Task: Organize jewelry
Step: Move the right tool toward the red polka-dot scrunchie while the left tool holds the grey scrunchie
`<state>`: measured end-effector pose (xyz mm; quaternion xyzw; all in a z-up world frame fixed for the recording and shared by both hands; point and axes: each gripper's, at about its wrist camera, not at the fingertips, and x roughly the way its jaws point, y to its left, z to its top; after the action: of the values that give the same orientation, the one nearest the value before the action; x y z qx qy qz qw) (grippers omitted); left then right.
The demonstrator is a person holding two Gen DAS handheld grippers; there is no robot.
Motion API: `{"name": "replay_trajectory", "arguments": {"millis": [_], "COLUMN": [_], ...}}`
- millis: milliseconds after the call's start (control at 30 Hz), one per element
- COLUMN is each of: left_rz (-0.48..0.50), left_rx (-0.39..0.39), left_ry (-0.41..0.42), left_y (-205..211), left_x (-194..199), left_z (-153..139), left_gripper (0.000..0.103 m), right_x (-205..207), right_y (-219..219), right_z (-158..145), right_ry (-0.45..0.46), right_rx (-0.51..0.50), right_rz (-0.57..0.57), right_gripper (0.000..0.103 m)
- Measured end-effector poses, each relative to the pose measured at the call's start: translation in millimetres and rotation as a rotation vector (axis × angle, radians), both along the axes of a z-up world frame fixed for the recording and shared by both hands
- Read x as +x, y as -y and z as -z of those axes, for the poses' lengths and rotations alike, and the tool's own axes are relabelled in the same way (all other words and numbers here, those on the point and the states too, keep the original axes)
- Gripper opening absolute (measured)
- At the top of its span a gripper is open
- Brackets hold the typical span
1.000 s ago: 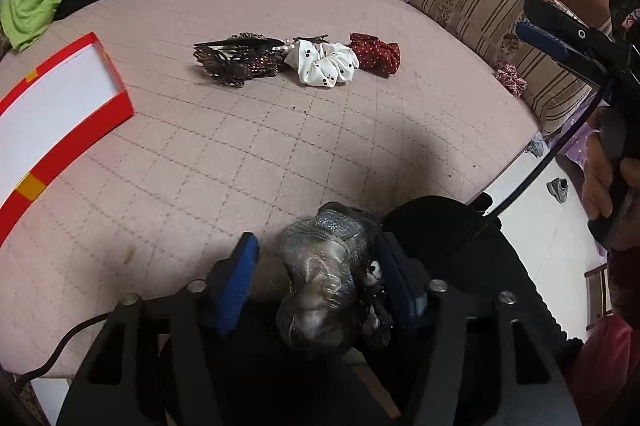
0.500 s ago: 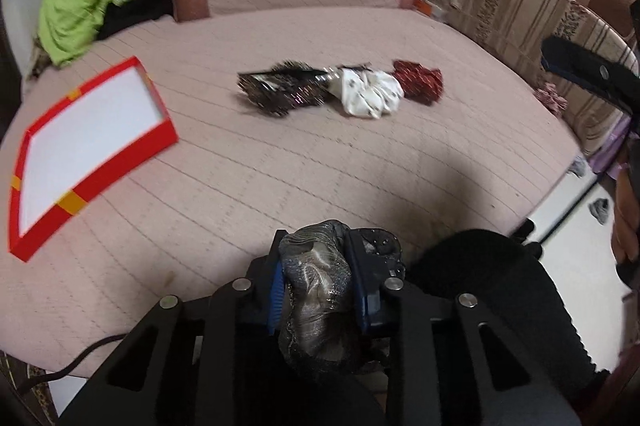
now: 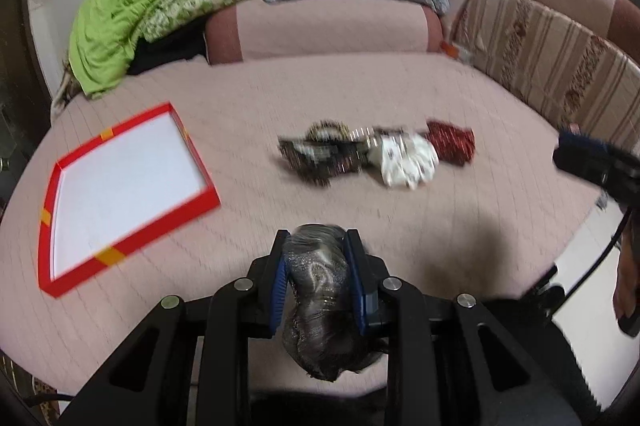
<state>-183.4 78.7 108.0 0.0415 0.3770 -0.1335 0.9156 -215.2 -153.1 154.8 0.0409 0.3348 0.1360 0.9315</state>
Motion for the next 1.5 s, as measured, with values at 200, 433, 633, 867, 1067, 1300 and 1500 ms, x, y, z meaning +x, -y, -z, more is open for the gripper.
{"name": "replay_trajectory", "arguments": {"millis": [200,433,633,867,1067,1300,1500], "left_rz": [-0.043,-0.074,-0.023,-0.07,-0.05,-0.005,0.047], "left_rx": [-0.052,-0.112,-0.096,-0.049,-0.032,-0.027,-0.056], "left_ry": [0.094,0.065,0.015,0.157,0.097,0.007,-0.128], "left_y": [5,3,-2,11,19,21,24], "left_x": [27,51,36,6,7,2,7], "left_z": [-13,-1,9,0,7,16,35], "left_gripper": [0.026,0.026,0.026,0.026,0.026,0.042,0.053], "right_x": [28,75,69,27,8,13,13], "right_y": [19,45,47,23,10,22,24], "right_z": [15,46,49,20,19,25,27], "right_ry": [-0.045,-0.144,-0.124,0.042,0.051,0.005,0.005], "right_rx": [-0.008,-0.025,-0.002,-0.022,-0.048,-0.023,-0.014], "right_rz": [0.064,0.163,0.152,0.15,0.121,0.157,0.148], "right_gripper": [0.094,0.094,0.092,0.092,0.092,0.092,0.092]}}
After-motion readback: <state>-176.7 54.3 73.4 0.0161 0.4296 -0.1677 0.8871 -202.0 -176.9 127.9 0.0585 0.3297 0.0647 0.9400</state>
